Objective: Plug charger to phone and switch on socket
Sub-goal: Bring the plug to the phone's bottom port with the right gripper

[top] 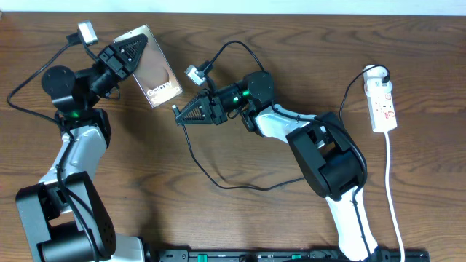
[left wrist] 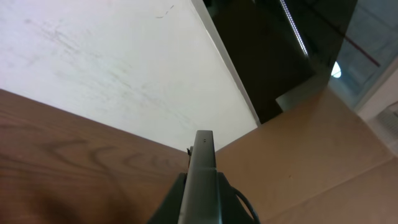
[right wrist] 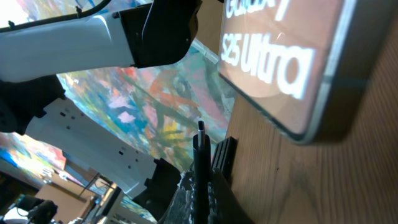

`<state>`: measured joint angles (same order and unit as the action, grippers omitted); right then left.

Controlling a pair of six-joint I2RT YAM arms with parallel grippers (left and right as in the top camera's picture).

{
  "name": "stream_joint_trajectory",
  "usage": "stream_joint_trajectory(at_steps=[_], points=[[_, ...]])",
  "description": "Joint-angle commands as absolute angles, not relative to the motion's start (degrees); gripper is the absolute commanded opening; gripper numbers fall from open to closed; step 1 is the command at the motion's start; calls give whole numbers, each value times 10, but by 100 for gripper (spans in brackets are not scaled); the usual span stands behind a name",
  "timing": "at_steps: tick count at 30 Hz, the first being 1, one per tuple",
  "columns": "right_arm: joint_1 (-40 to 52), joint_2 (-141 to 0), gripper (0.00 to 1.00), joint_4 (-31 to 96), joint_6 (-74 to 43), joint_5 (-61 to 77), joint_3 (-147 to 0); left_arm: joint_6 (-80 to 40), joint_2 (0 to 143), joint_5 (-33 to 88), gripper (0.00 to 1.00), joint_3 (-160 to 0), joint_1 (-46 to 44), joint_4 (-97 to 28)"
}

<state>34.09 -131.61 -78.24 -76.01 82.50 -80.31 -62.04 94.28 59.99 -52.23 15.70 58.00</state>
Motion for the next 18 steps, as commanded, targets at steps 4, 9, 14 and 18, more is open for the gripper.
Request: stream_joint_trajectory(at_steps=[4,9,14,18], points=[[338,-1312,1,-784,-773,818,-806,-659,932,600,7,-538,159,586],[338,-1312,1,-785,-773,817,-806,-652,932,631,8,-538,159,593],[338,-1312,1,-785,-773,814,-806,-639,932,652,7,-538,159,593],[338,-1312,1,-785,-773,811,-806,-639,932,651,7,-538,159,593]])
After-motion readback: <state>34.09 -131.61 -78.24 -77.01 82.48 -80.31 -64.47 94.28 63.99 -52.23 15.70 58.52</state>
